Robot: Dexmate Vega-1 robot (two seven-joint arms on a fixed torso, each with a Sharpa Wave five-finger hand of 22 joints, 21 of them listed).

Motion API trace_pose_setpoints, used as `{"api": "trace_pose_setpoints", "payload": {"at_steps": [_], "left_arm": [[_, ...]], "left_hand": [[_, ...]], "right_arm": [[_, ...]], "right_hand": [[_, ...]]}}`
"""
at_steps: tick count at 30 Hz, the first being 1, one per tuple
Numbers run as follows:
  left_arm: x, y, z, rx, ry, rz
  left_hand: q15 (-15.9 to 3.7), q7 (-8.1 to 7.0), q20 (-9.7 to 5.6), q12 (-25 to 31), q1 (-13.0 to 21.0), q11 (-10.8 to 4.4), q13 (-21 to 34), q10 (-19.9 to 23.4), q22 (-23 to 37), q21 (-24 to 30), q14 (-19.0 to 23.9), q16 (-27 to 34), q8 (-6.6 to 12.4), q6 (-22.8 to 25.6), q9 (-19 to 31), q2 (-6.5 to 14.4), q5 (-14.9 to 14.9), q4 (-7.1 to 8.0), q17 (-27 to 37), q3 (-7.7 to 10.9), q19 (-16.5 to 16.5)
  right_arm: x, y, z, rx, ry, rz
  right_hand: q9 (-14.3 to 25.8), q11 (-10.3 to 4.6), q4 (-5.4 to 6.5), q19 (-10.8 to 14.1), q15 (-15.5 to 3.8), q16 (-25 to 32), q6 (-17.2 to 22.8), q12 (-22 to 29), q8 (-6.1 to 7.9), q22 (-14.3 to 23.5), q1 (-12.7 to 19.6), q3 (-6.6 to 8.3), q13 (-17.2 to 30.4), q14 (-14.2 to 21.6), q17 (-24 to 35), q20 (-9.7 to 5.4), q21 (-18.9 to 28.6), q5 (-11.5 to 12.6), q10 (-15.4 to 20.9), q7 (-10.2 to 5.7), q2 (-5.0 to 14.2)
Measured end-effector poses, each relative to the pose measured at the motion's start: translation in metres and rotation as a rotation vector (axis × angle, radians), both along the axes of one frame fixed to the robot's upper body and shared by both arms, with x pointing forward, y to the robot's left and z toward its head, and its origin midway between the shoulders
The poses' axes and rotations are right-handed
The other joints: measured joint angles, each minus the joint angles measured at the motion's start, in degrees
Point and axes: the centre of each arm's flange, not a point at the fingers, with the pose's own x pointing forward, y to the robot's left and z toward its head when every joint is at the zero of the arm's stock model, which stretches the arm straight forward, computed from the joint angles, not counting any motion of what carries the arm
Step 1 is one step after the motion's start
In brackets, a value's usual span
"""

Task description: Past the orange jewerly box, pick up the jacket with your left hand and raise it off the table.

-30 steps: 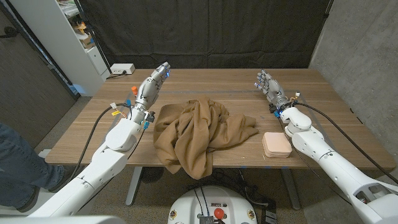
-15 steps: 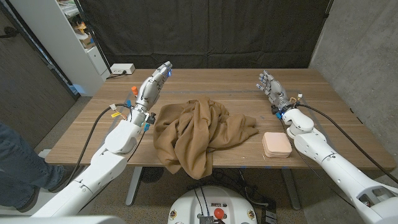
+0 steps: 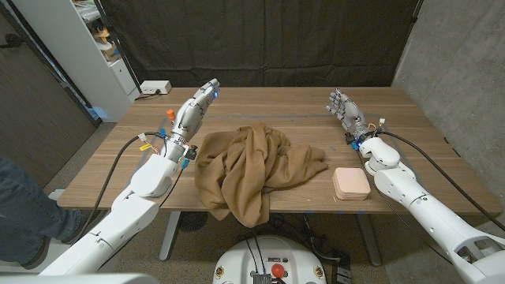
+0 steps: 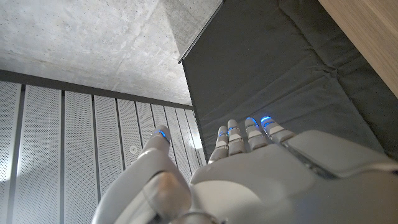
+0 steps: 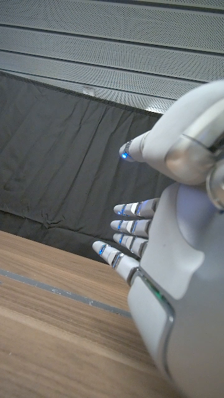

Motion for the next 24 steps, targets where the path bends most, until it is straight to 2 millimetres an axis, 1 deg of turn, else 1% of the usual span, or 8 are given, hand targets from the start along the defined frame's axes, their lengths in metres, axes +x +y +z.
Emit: {"api": "trace_pose_setpoints", "payload": {"at_steps": [3, 10, 15, 17, 19, 24], "left_arm": [[-0.001, 0.000, -0.001, 0.008, -0.001, 0.007], [-0.009, -0.002, 0.001, 0.041, -0.019, 0.030], [-0.012, -0.003, 0.000, 0.063, -0.023, 0.046], [-0.015, -0.004, 0.001, 0.080, -0.030, 0.052], [-0.016, -0.005, 0.001, 0.090, -0.032, 0.056], [-0.019, -0.006, 0.003, 0.108, -0.040, 0.063]], "left_hand": [[0.00, 0.00, 0.00, 0.0, 0.0, 0.00, 0.0, 0.0, 0.0, 0.0, 0.0, 0.0, 0.00, 0.0, 0.0, 0.0, 0.0, -0.24, 0.0, 0.24, 0.0], [0.00, 0.00, 0.00, 0.0, 0.0, 0.00, 0.0, 0.0, 0.0, 0.0, 0.0, 0.0, 0.00, 0.0, 0.0, 0.0, 0.0, -0.23, 0.0, 0.24, 0.0], [0.00, 0.00, 0.00, 0.0, 0.0, 0.00, 0.0, 0.0, 0.0, 0.0, 0.0, 0.0, 0.00, 0.0, 0.0, 0.0, 0.0, -0.23, 0.0, 0.24, 0.0], [0.00, 0.00, 0.00, 0.0, 0.0, 0.00, 0.0, 0.0, 0.0, 0.0, 0.0, 0.0, 0.00, 0.0, 0.0, 0.0, 0.0, -0.23, 0.0, 0.24, 0.0], [0.00, 0.00, 0.00, 0.0, 0.0, 0.00, 0.0, 0.0, 0.0, 0.0, 0.0, 0.0, 0.00, 0.0, 0.0, 0.0, 0.0, -0.34, 0.0, 0.13, 0.0], [0.00, 0.00, 0.00, 0.0, 0.3, 0.00, 0.0, 0.0, 0.0, 0.0, 0.0, 0.0, 0.00, 0.0, 0.0, 0.3, 0.0, -0.48, 0.0, -0.01, 0.0]], "right_arm": [[0.000, 0.000, 0.001, -0.001, -0.002, 0.000], [-0.001, 0.000, 0.002, -0.002, -0.005, 0.001], [-0.002, 0.000, 0.002, -0.003, -0.006, 0.001], [-0.002, 0.000, 0.002, -0.003, -0.008, 0.001], [-0.003, 0.000, 0.002, -0.003, -0.008, 0.000], [-0.003, 0.000, 0.002, -0.001, -0.009, -0.002]], "right_hand": [[0.0, 0.00, 0.00, 0.0, 0.00, 0.0, 0.0, 0.0, 0.00, 0.0, 0.0, 0.00, 0.0, 0.0, 0.0, 0.00, 0.0, 0.0, 0.0, 0.00, 0.00], [0.0, 0.00, 0.00, 0.0, 0.00, 0.0, 0.0, 0.0, 0.00, 0.0, 0.0, 0.00, 0.0, 0.0, 0.0, 0.00, 0.0, 0.0, 0.0, 0.00, 0.00], [0.0, 0.00, -0.02, 0.0, 0.00, 0.0, 0.0, 0.0, 0.00, 0.0, 0.0, -0.02, 0.0, 0.0, 0.0, 0.00, 0.0, 0.0, 0.0, 0.00, 0.00], [0.0, 0.00, -0.27, 0.0, 0.00, 0.0, 0.0, 0.0, 0.00, 0.0, 0.0, -0.22, 0.0, 0.0, 0.0, 0.00, 0.0, 0.0, 0.0, 0.00, 0.00], [0.0, 0.00, -0.48, 0.0, 0.00, 0.0, 0.0, 0.0, 0.00, 0.0, 0.0, -0.01, 0.0, 0.0, 0.0, 0.00, 0.0, 0.0, 0.0, 0.00, 0.00], [0.0, 0.00, -0.48, 0.0, 0.00, 0.0, 0.0, 0.0, 0.00, 0.0, 0.0, -0.01, 0.0, 0.0, 0.0, 0.00, 0.0, 0.0, 0.0, 0.00, 0.00]]}}
